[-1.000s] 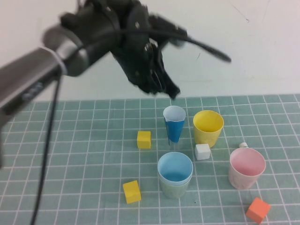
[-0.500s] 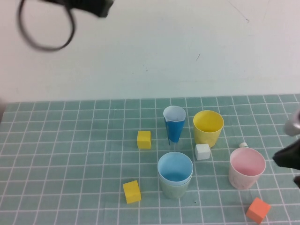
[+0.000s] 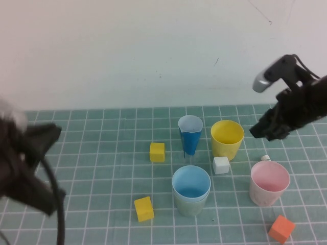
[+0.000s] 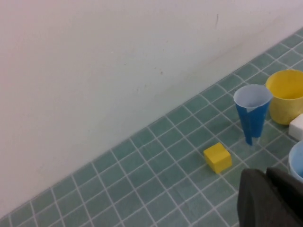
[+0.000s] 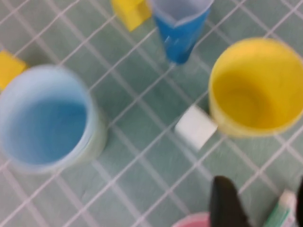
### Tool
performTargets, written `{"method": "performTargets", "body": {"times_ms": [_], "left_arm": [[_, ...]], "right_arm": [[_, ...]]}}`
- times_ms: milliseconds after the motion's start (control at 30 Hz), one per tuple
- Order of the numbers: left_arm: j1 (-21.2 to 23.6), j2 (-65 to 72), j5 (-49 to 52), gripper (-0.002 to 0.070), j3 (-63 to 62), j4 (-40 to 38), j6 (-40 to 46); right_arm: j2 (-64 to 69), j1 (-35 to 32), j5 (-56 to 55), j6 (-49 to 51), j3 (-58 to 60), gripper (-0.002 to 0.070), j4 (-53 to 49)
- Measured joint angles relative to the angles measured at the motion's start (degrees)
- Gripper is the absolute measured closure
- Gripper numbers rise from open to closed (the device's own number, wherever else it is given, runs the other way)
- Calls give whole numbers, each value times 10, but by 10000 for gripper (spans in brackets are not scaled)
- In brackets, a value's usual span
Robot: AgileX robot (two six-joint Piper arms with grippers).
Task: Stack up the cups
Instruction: Pick up the yellow cup
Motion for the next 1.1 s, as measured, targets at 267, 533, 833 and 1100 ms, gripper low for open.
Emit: {"method": "performTargets", "body": {"times_ms": [267,533,833,1100], "left_arm": [[0,-93,-111,675,169,1,-15],[0,-96,-113,675,202,1,-17],[0,-96,-115,675,202,3,-17],[0,-96,-103,676,202,4,-18]], "right_arm": [[166,0,1,11,-158,244,19],[293,0,36,21,-288,238,19],[332,0,61,22,-318,452,-19],[327,0,166,40,-397,657,-92]]}}
